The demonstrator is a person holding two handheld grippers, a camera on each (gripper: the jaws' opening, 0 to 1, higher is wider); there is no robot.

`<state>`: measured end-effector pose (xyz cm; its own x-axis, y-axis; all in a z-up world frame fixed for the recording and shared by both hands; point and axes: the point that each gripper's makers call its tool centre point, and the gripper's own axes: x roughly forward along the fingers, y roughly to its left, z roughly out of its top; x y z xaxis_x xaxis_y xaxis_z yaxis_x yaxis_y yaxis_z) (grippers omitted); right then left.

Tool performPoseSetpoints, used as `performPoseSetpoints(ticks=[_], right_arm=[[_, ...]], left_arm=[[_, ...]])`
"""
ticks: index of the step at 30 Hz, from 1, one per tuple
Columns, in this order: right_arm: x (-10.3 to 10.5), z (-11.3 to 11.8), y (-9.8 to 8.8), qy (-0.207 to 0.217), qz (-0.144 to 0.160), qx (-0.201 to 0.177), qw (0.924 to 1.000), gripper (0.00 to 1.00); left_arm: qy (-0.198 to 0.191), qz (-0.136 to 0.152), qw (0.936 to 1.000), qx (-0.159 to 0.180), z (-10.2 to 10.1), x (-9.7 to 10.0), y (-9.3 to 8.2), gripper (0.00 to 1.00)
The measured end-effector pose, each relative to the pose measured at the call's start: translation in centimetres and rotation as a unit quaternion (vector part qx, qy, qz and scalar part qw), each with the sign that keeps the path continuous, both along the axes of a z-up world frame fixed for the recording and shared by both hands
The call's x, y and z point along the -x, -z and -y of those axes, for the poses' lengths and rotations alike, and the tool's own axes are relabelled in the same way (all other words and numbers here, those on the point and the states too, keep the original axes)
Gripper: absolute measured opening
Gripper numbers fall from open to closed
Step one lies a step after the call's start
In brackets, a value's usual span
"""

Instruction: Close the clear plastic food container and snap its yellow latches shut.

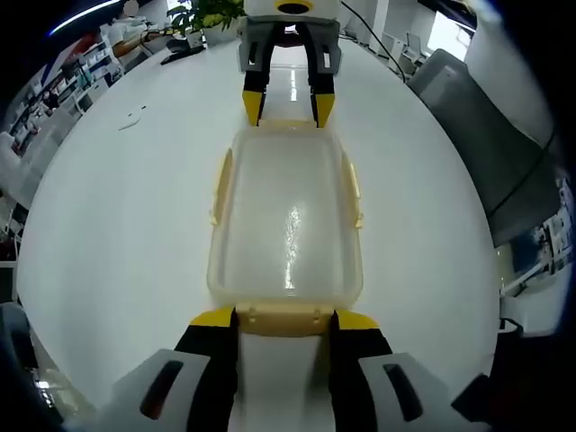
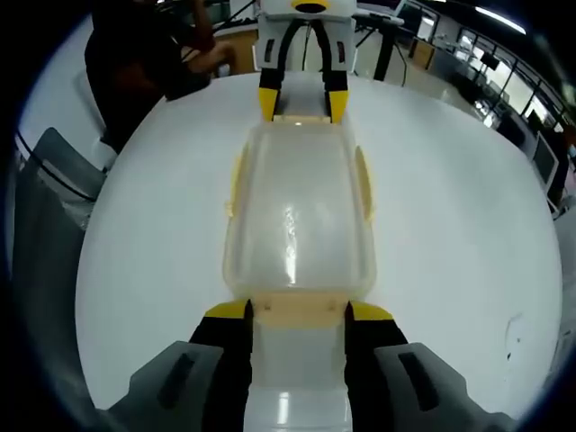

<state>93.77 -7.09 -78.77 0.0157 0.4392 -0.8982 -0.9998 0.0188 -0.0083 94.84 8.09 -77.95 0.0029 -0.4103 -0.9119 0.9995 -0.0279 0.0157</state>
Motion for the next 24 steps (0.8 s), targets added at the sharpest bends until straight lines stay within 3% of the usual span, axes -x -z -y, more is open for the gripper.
performPoseSetpoints(ticks=[8, 16, 24], right_arm=[[0.0, 0.1, -0.1, -0.004, 0.001, -0.003, 1.0000, 0.36], [0.7, -0.2, -0.6, -0.022, 0.006, 0.017, 0.9996, 0.35], [0.8, -0.2, -2.6, -0.031, 0.015, 0.022, 0.9992, 0.35]], left_arm=[[-0.005, -0.001, 1.0000, 0.002, -0.1, -0.3, 0.1, 0.33], [-0.008, -0.013, 0.9996, -0.026, -0.7, 0.5, 0.2, 0.32], [-0.014, -0.004, 0.9996, -0.023, -0.9, 0.7, -1.8, 0.32]])
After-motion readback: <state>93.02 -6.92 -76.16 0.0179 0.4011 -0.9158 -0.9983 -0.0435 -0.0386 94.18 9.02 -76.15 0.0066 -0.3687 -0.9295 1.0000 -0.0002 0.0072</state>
